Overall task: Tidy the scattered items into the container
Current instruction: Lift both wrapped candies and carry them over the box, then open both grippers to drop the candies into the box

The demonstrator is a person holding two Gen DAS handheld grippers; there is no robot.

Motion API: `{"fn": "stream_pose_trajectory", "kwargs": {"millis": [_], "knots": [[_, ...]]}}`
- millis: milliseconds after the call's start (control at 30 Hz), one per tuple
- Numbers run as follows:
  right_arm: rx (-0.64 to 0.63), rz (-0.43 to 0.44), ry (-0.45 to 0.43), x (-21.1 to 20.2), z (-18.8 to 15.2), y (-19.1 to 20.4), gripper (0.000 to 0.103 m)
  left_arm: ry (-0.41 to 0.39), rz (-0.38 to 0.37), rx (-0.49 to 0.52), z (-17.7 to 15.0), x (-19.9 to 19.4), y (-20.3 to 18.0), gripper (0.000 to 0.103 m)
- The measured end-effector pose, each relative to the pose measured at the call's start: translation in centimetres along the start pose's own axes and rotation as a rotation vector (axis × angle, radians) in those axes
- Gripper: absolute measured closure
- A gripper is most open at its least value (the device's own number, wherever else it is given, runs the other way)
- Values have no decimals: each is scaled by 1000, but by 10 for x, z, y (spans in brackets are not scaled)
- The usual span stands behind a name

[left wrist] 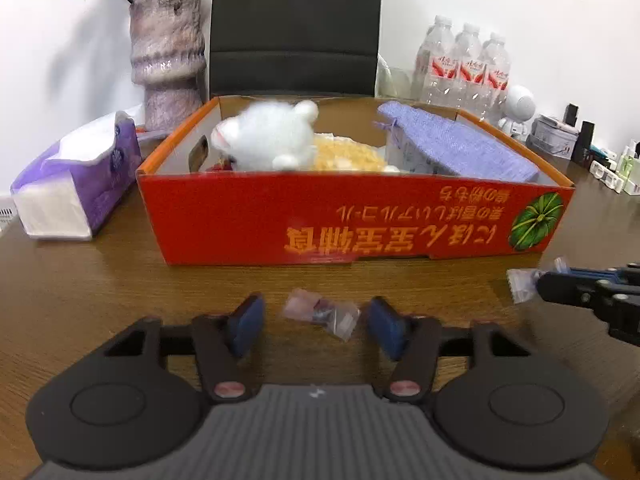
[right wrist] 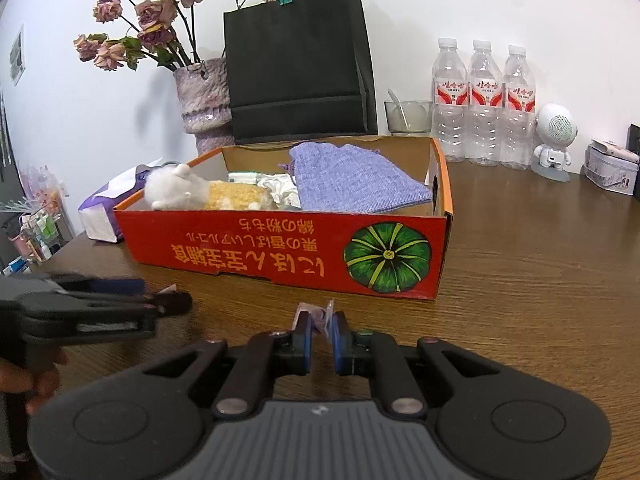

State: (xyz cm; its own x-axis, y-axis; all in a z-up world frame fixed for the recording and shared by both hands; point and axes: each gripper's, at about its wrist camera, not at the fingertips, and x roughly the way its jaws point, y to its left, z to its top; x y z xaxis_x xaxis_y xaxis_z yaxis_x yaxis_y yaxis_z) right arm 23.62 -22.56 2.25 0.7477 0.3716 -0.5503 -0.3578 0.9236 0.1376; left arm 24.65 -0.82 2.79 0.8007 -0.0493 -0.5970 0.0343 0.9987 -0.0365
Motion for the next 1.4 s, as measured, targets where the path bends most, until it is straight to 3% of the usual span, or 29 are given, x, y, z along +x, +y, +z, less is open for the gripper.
{"fn": "stream_pose_trajectory", "kwargs": {"millis": [33, 67, 300, 467, 700, 867, 1067, 1333, 1367, 1400], "knots": [[1, 1, -1, -1, 0, 0, 94, 0, -15, -10, 0, 0, 2, 71], [2, 2, -3, -1, 0, 0, 94, -2, -28, -17, -2, -1, 4, 79], [-3, 11, -21, -7, 1, 2, 94, -63, -54, -9, -9, -23, 4, 80], [7, 43, -46, -16, 5, 5, 94, -153, -95, 6, -5, -55, 1, 80], [34, 86, -138, -36, 35, 10, 94, -299, -127, 26, 43, -84, 7, 80], [29, 70, -178, -17, 76, 20, 94, -363, -119, -34, 80, -65, 18, 80], [60, 75, -149, 43, 114, 31, 94, -314, -87, -108, 103, -15, 36, 80], [14, 25, -88, 88, 119, 44, 93, -260, -56, -104, 112, 26, 54, 79], [15, 22, -80, 89, 118, 43, 90, -257, -47, -105, 112, 28, 54, 76], [18, 19, -72, 89, 117, 41, 81, -253, -35, -106, 112, 28, 54, 60]]}}
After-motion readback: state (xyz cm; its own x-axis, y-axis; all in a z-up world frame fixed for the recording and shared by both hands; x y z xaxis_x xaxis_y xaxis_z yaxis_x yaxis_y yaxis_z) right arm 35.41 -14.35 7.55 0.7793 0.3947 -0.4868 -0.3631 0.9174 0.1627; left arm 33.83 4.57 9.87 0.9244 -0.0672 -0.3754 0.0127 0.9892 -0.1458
